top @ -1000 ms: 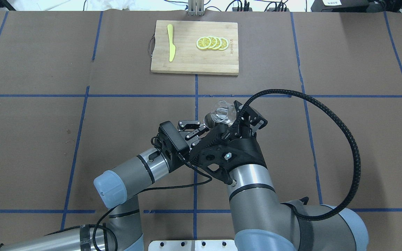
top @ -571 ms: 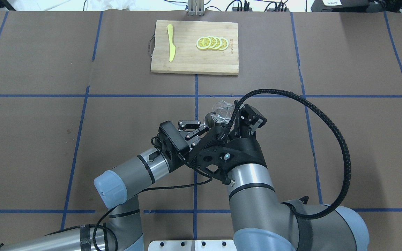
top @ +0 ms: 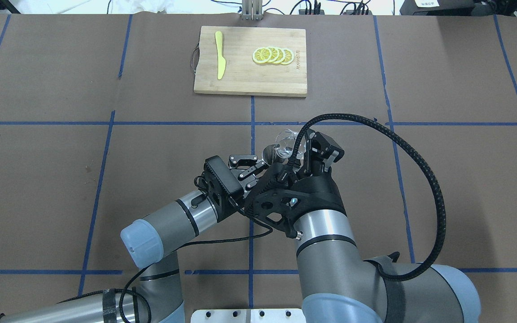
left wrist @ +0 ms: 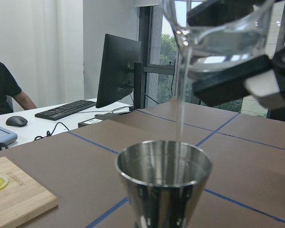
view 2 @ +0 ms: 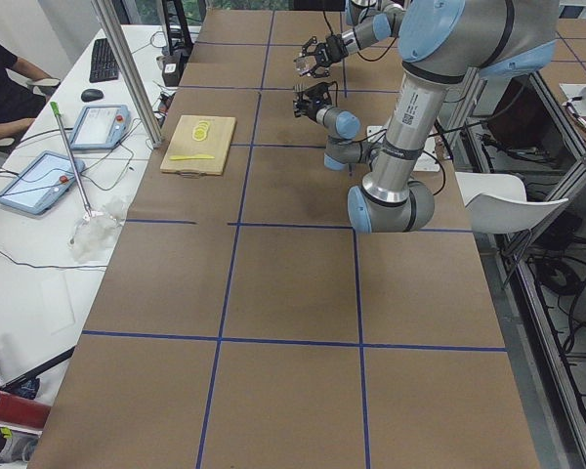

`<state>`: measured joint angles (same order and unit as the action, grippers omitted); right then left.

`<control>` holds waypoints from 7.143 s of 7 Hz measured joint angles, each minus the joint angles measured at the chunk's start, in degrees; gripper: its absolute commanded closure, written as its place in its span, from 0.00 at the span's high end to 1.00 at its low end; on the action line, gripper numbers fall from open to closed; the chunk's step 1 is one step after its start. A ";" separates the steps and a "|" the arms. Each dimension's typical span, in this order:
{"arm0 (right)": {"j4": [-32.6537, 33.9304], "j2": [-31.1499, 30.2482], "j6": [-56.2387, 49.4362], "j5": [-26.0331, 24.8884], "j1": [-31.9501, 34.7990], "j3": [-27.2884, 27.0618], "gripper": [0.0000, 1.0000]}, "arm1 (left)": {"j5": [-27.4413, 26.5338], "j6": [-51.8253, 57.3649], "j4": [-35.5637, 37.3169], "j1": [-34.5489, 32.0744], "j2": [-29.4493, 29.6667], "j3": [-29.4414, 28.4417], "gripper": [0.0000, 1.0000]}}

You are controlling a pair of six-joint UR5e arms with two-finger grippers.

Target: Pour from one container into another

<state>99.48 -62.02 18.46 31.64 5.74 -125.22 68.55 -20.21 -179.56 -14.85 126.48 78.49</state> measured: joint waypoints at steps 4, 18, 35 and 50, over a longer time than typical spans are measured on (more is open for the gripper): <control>0.18 0.00 -3.04 0.00 0.46 -0.63 0.00 | -0.06 0.00 -0.06 0.11 -0.01 0.01 0.00; 1.85 0.28 2.53 0.72 0.44 -1.88 0.00 | -0.44 -0.02 -0.01 0.62 -0.31 0.45 0.00; -16.77 -10.87 32.08 1.20 1.86 -1.55 0.00 | -23.47 -7.73 -11.24 -3.42 -33.37 11.35 0.00; -16.78 -11.77 32.31 1.23 1.82 -1.40 0.00 | -53.92 -22.74 -22.85 9.89 -46.16 -0.23 0.00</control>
<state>82.71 -73.79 50.77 32.87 7.56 -126.62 14.64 -42.95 -202.42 -4.96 80.33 78.25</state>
